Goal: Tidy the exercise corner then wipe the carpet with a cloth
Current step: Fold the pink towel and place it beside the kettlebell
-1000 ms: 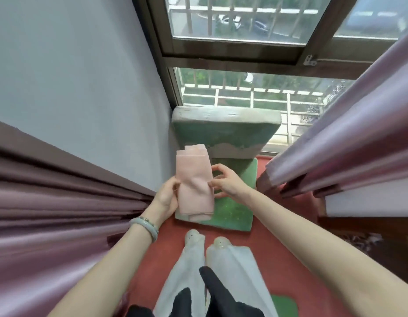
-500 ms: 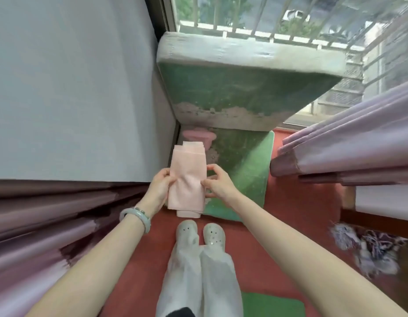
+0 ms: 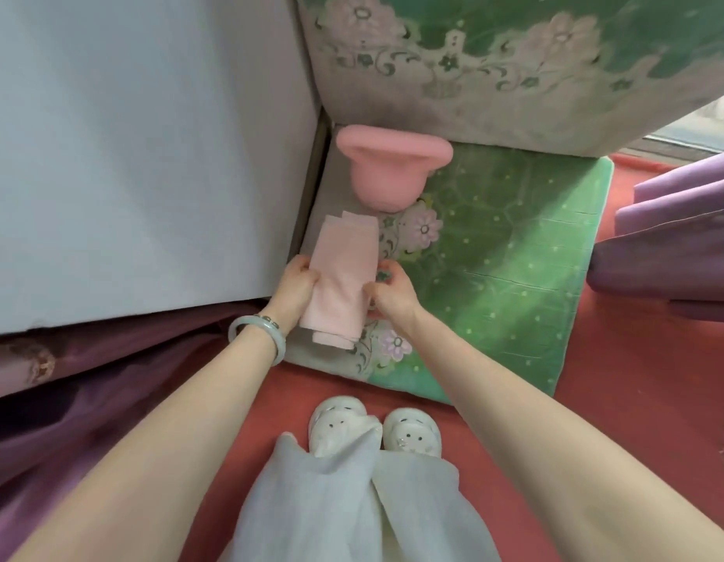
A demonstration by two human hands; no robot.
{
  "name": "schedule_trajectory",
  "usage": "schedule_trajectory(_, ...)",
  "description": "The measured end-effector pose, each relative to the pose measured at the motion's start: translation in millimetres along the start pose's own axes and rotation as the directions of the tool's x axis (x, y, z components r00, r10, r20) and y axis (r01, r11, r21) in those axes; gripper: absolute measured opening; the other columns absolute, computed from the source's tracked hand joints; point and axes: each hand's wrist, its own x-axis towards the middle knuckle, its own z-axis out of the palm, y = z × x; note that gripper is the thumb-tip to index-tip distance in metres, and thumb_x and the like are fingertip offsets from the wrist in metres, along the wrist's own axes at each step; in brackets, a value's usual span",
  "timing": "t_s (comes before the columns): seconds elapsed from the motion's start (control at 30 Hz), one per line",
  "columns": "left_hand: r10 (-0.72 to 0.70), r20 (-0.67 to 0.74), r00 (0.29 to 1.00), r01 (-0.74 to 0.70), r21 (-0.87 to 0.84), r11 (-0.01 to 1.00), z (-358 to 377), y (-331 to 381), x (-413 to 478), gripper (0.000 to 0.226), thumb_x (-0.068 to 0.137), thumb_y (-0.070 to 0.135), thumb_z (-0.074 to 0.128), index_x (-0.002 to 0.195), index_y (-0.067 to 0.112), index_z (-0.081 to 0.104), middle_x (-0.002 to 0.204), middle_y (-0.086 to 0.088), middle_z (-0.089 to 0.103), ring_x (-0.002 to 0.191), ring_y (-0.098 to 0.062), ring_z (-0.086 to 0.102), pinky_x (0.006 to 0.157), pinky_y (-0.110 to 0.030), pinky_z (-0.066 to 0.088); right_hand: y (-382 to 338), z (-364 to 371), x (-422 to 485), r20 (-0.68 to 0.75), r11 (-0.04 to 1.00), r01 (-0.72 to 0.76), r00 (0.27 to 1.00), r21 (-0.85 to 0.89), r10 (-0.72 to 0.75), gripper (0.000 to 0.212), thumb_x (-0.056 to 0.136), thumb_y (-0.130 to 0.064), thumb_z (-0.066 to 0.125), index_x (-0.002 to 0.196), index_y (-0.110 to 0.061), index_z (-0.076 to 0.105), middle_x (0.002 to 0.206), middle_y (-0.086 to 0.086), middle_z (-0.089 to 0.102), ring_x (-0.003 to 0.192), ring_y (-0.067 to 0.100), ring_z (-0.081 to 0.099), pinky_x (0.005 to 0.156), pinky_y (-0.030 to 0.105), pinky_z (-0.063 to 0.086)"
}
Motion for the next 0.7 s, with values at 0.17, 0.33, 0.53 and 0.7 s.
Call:
schedule_trajectory(0.17, -0.045, -0.027, 0.999, 0.046, 0.043, 0.998, 3.2, -20.9, 33.0, 0.04, 0.089, -0.004, 0.035, 0.127, 0.002, 0.045, 0.113, -0.013, 0.055, 0.096, -0.025, 0.054, 0.078, -0.03, 0.044, 14.5, 10.0, 34.6, 0.011, 1.0, -0.028, 1.0, 0.007, 0.028, 0.046, 0.08, 0.001, 0.046, 0.122, -0.017, 0.043, 0.101, 0.008, 0.057, 0.098, 0.031, 0.06, 0.085, 0.049, 0.054)
schedule_trajectory(0.33, -0.098, -0.082, 0.992, 0.105, 0.089, 0.99, 5.2, -20.0, 35.1, 0.045, 0.094, 0.005, 0.04, 0.138, 0.001, 0.036, 0.134, -0.018, 0.047, 0.11, -0.025, 0.05, 0.09, -0.028, 0.04, 11.9, 8.7, 33.7, 0.073, 0.996, -0.093, 0.993, 0.001, 0.093, 0.052, 0.081, 0.005, 0.049, 0.13, -0.012, 0.042, 0.095, 0.003, 0.055, 0.103, 0.032, 0.059, 0.09, 0.046, 0.053)
schedule_trajectory(0.53, -0.129, -0.066, 0.989, 0.135, 0.105, 0.985, -17.4, -42.9, 41.7, 0.077, 0.071, 0.03, 0.058, 0.142, 0.009, 0.035, 0.14, -0.01, 0.047, 0.12, -0.024, 0.052, 0.104, -0.041, 0.042, -14.0, -23.1, -17.2, 0.059, 0.998, -0.047, 0.997, -0.043, 0.049, 0.065, 0.084, 0.002, 0.053, 0.143, -0.015, 0.03, 0.127, 0.011, 0.049, 0.104, 0.031, 0.06, 0.095, 0.043, 0.05)
schedule_trajectory(0.7, 0.06, -0.02, 0.998, -0.055, 0.202, 0.978, -11.8, 68.3, -105.4, 0.046, 0.093, 0.011, 0.052, 0.137, 0.007, 0.038, 0.129, -0.004, 0.047, 0.119, -0.016, 0.046, 0.102, -0.029, 0.037, -58.5, -60.4, -124.8, 0.084, 0.992, 0.072, 0.994, -0.102, -0.063, 0.069, 0.081, 0.001, 0.054, 0.142, -0.024, 0.034, 0.133, 0.012, 0.048, 0.098, 0.017, 0.061, 0.086, 0.033, 0.054)
